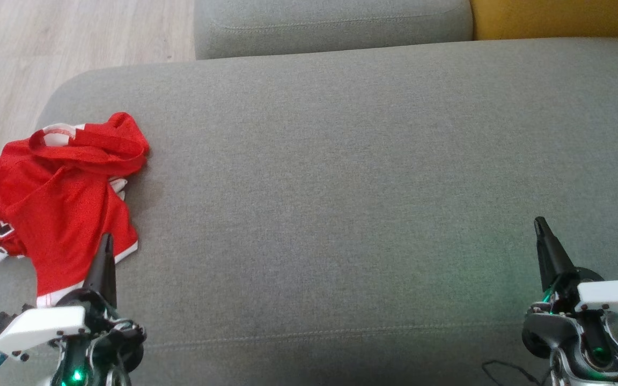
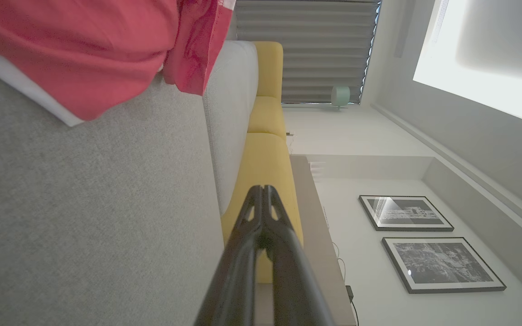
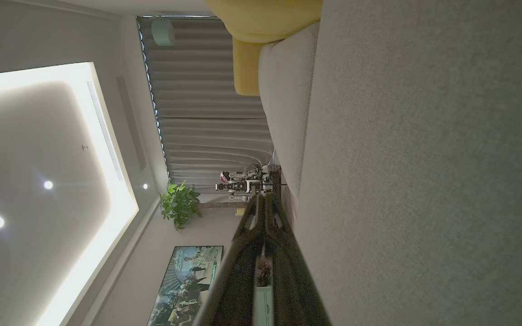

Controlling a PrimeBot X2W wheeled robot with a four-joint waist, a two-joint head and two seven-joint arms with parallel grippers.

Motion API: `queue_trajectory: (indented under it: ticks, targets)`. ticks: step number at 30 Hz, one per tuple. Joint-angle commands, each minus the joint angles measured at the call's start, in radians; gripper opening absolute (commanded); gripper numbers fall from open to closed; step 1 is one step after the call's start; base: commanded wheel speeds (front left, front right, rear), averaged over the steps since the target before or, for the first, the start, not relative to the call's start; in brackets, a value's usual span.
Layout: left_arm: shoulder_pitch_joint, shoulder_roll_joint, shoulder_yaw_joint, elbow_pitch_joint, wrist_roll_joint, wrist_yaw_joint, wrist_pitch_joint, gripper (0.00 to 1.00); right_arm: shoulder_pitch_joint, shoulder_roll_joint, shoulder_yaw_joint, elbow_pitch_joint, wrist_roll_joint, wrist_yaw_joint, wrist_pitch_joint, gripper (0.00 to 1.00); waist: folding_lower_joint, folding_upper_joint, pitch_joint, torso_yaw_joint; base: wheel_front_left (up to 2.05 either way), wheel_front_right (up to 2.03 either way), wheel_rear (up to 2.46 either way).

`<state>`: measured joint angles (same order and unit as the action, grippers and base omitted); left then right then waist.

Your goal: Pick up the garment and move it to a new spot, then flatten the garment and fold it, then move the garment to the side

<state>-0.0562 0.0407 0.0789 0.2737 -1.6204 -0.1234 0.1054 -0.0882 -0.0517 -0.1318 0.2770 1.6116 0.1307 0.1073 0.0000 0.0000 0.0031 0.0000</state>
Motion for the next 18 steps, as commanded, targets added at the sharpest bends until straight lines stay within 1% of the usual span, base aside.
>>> queue_trajectory:
  ticks: [1,2,3,8,18]
  targets:
    - [-0.052,0.009,0.034,-0.029,0.011,-0.007,0.007,0.0,-0.02,0.001,0.019,-0.032,-0.003,0.0,0.006,0.0,0.0,0.0,0.0,0.0,0.0,0.0,0.0]
    - [-0.052,0.009,0.034,-0.029,0.011,-0.007,0.007,0.0,-0.02,0.001,0.019,-0.032,-0.003,0.0,0.006,0.0,0.0,0.0,0.0,0.0,0.0,0.0,0.0]
    - [0.0,0.0,0.0,0.0,0.0,0.0,0.0,1.0,0.0,0.0,0.0,0.0,0.0,0.0,0.0,1.0,0.0,0.0,0.0,0.0,0.0,0.0,0.0]
    - [0.033,-0.008,-0.003,0.054,0.0,0.001,-0.003,1.0,0.019,0.0,0.007,0.055,-0.001,0.0,-0.001,1.0,0.0,0.0,0.0,0.0,0.0,0.0,0.0]
    - [0.032,-0.006,0.006,0.034,0.021,0.0,-0.032,1.0,0.01,0.0,0.029,0.047,-0.031,0.0,-0.031,1.0,0.0,0.0,0.002,0.0,0.0,0.0,0.0]
